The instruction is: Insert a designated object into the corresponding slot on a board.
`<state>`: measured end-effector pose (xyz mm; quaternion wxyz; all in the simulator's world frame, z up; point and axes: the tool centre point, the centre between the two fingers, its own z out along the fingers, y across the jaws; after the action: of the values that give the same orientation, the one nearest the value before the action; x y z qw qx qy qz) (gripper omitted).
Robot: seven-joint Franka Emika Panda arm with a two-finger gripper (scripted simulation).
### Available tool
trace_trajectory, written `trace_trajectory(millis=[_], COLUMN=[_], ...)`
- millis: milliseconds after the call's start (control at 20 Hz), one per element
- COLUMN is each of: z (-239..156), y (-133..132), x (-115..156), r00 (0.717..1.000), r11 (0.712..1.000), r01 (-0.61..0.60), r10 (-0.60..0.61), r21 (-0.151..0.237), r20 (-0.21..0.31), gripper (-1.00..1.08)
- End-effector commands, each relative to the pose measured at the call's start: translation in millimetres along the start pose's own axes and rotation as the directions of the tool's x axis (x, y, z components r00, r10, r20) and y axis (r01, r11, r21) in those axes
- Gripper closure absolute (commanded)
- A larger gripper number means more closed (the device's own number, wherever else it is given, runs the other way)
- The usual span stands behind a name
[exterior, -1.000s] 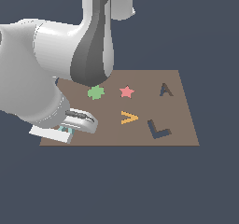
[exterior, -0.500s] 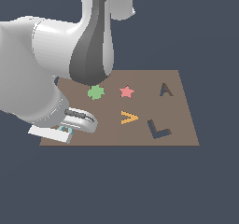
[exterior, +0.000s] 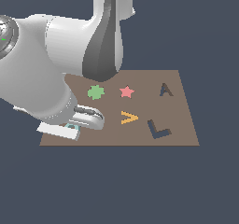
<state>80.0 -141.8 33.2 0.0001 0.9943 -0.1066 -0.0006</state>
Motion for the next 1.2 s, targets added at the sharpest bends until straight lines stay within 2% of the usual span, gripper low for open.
trace_trajectory(millis=[0, 350, 850, 1150], z=[-0.4, -1.6, -4.1, -5.4], y=[-11.2, -60.1, -170.2, -227.4], x=[-6.1, -36.5, -113.2, -157.4], r00=[1.000, 0.999, 0.991, 0.984], r11=[1.000, 0.999, 0.991, 0.984], r01=[0.009, 0.046, 0.131, 0.176], r10=[-0.009, -0.046, -0.131, -0.176], r21=[0.000, 0.000, 0.000, 0.000], r20=[0.000, 0.000, 0.000, 0.001], gripper=[1.08, 1.08, 1.08, 1.08])
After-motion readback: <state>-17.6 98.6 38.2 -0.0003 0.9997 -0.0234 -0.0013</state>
